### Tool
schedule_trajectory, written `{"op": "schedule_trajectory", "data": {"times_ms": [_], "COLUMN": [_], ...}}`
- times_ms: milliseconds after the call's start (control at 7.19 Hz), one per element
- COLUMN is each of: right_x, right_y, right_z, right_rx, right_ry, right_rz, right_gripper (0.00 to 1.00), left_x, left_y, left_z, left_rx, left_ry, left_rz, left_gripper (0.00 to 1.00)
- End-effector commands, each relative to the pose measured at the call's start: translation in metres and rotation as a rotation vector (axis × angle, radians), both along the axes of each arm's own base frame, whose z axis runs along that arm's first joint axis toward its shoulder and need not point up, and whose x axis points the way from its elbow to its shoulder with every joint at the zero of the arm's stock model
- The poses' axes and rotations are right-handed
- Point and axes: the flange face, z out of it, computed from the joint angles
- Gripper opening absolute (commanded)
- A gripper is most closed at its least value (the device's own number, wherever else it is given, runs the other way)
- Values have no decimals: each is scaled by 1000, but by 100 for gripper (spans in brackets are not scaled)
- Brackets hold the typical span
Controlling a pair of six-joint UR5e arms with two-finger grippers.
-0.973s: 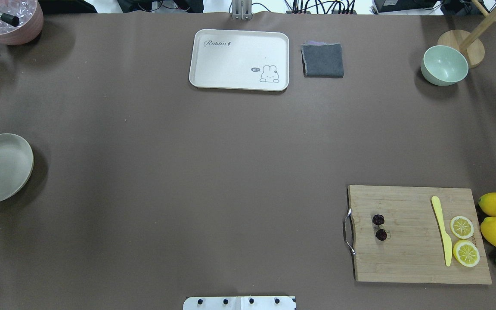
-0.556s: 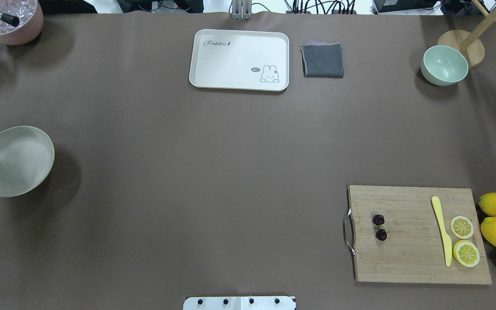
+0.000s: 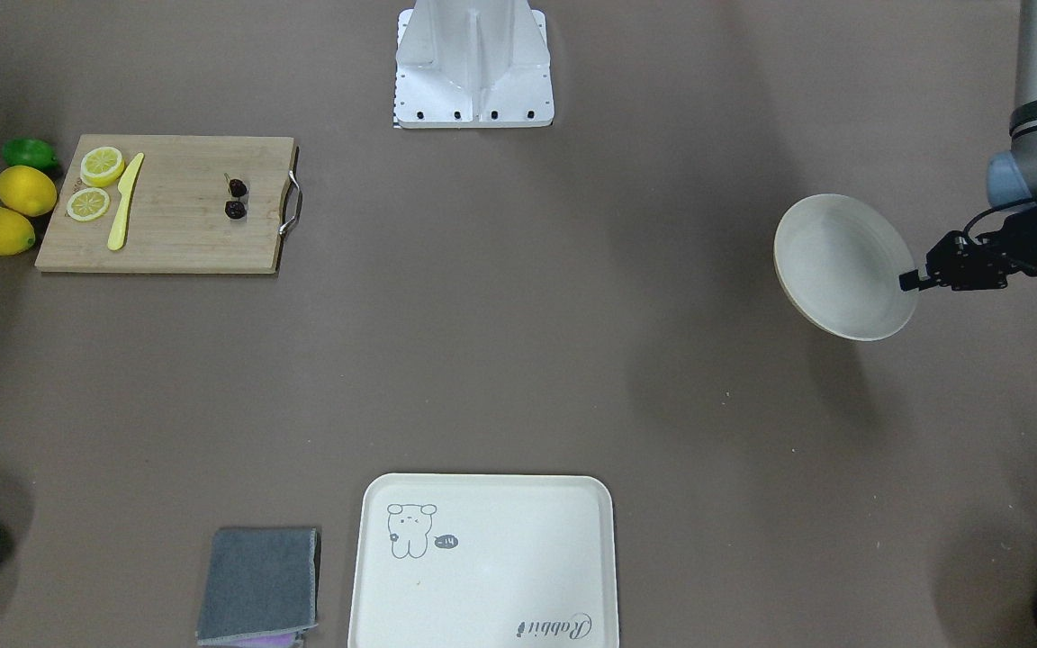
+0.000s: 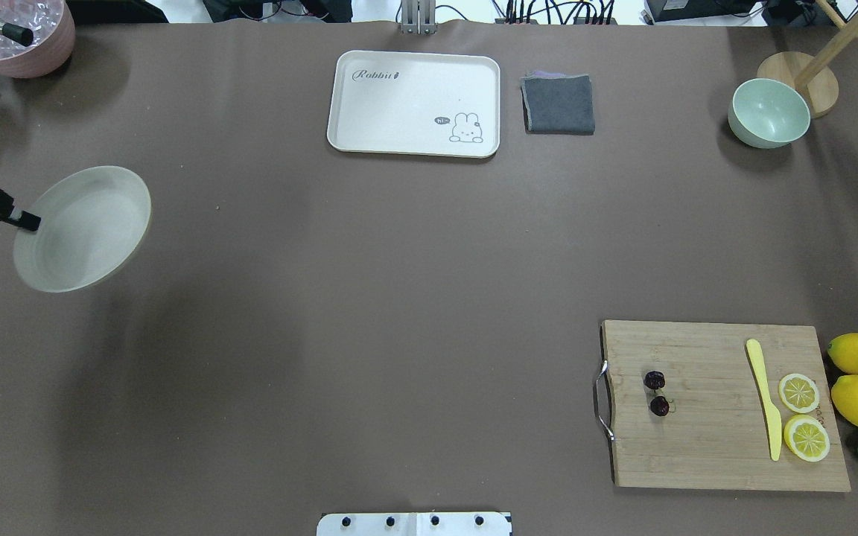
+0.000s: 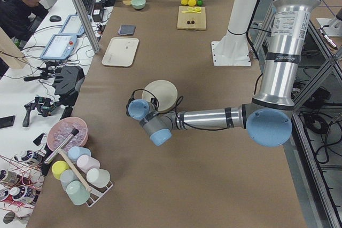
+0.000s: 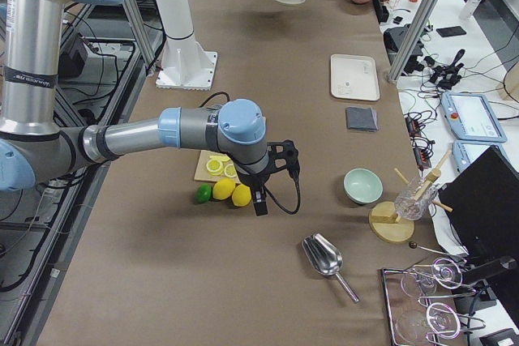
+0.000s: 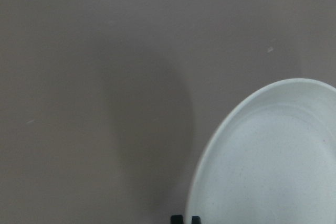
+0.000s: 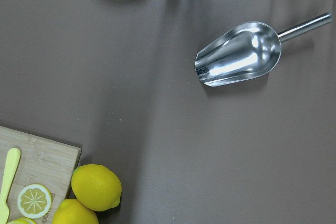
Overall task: Place red cherry on plate
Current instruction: 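Grip the white plate rim with the left gripper and drag it toward the table center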
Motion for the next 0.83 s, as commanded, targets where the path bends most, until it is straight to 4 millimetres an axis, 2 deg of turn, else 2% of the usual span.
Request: {"op": "schedule_trajectory", "data": {"times_ms": [0, 139, 278, 417, 695], "right_x": [0, 1, 1, 3, 7], "right_y": [0, 0, 0, 1, 2], "right_z": [0, 1, 2, 2, 2], "right_rx": [-1, -2, -4, -5, -4], "right_ry": [1, 7, 9, 8, 12], "right_rz": [1, 2, 2, 7, 16], "right_gripper": [99, 99, 100, 100, 100], "left_x": [90, 162, 213, 239, 289], "left_y": [7, 30, 48, 55, 53], "left_z": [-98, -133, -151, -165, -209], "left_rx": [-36, -38, -58, -85, -125], "left_ry": [9, -3, -5, -13, -105], "left_rz": [-29, -74, -84, -100, -143], "left_gripper": [0, 0, 0, 0, 0]}}
